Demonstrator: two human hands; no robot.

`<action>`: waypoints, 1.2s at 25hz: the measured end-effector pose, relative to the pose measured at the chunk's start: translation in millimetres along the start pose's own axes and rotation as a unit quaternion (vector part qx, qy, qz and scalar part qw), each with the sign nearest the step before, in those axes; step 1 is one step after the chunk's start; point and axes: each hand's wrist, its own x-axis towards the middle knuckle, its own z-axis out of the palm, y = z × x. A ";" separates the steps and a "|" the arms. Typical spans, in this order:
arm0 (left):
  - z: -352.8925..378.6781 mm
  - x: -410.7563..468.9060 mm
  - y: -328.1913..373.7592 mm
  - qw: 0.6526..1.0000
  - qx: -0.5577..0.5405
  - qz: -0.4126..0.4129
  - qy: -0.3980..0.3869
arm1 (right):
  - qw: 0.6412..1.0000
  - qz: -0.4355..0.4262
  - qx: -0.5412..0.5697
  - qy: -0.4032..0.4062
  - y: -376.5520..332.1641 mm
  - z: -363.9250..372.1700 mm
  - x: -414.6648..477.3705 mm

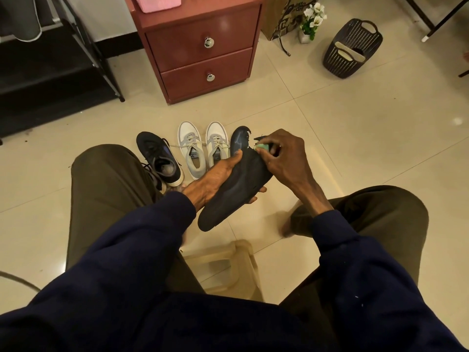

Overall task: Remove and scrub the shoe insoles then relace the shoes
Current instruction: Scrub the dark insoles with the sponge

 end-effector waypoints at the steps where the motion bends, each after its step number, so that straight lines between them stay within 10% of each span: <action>1: -0.9 0.7 0.4 1.000 0.003 -0.003 -0.004 | 1.000 -0.001 -0.016 -0.001 0.4 2.0 0.0; 5: -2.4 0.0 1.4 0.999 0.014 -0.022 -0.026 | 0.988 0.095 -0.069 0.097 18.7 -3.0 2.6; 17: -8.3 3.9 4.0 0.996 -0.027 0.077 0.021 | 0.998 0.041 -0.018 0.043 5.9 1.8 1.9; 23: -15.3 7.6 11.7 0.958 0.072 0.174 0.217 | 0.999 -0.009 0.022 0.025 -4.4 16.1 -0.6; 30: -17.3 11.3 11.5 0.973 0.051 0.159 0.159 | 0.991 0.006 0.104 0.084 -11.5 17.5 -0.7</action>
